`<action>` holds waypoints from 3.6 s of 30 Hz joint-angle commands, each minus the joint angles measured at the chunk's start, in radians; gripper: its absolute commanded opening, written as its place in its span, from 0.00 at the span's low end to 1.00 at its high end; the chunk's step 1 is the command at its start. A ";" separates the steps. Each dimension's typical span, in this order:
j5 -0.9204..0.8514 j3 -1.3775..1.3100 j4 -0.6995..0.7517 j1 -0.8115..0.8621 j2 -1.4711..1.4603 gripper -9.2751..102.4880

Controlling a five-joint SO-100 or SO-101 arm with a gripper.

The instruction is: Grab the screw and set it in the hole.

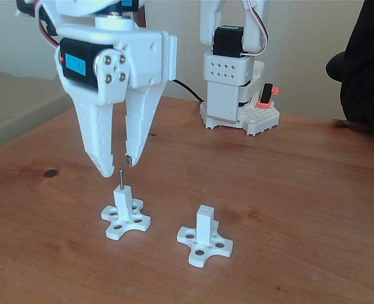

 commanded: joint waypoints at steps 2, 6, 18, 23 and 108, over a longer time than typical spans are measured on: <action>0.005 -0.089 -0.011 -0.002 0.018 0.17; 0.003 -0.092 -0.012 0.000 0.014 0.17; 0.003 -0.098 -0.021 0.002 -0.012 0.17; 0.002 -0.101 -0.023 0.005 -0.018 0.17; -0.006 -0.112 -0.011 -0.003 -0.034 0.13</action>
